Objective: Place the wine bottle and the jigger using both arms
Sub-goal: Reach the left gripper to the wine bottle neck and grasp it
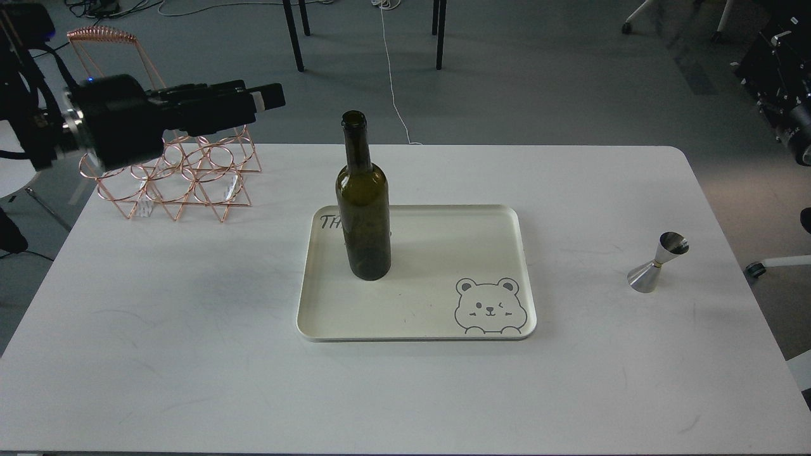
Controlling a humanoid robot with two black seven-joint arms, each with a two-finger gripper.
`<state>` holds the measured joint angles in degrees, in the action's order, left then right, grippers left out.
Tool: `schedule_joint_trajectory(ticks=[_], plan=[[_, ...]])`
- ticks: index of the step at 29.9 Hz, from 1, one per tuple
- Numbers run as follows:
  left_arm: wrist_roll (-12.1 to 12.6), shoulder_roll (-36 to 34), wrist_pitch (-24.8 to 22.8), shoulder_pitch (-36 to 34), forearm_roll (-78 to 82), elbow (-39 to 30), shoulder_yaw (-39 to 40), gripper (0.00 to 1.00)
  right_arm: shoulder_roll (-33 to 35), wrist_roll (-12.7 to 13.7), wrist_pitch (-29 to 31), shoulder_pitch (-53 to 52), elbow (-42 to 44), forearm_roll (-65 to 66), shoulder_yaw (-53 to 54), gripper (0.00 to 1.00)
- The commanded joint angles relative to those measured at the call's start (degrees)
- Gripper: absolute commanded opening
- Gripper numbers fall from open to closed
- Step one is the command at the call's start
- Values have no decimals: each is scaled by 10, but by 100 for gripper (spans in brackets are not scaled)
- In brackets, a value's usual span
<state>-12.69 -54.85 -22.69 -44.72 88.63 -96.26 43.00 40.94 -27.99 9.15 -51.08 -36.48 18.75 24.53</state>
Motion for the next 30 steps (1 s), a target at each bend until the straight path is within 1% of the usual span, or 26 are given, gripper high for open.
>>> schedule_joint_trajectory(ticks=[1, 5, 9, 12, 14, 17, 22, 23, 26, 30], plan=[[0, 51, 7, 1, 87, -10, -3, 91, -9, 0, 35, -1, 18, -34, 19, 77], [1, 104, 8, 8, 177, -8, -5, 91, -8, 0, 48, -2, 17, -36, 25, 77], [5, 137, 18, 11, 195, 14, -31, 90, -5, 0, 59, -2, 18, -36, 31, 77], [6, 145, 48, 11, 196, 50, -52, 90, -4, 0, 70, -3, 17, -37, 32, 78], [6, 147, 60, 11, 195, 69, -58, 90, -3, 0, 75, -2, 17, -37, 38, 78], [6, 153, 64, 11, 193, 72, -58, 90, -2, 0, 78, -2, 17, -37, 46, 78], [6, 170, 88, 11, 194, 80, -59, 90, -2, 0, 81, -1, 17, -37, 47, 78], [6, 172, 90, 11, 194, 83, -59, 88, -2, 0, 81, -1, 17, -37, 47, 78], [6, 174, 93, 11, 193, 84, -59, 68, -2, 0, 81, -1, 17, -37, 47, 78], [6, 173, 94, 11, 193, 84, -59, 46, -2, 0, 81, -1, 18, -37, 47, 78]])
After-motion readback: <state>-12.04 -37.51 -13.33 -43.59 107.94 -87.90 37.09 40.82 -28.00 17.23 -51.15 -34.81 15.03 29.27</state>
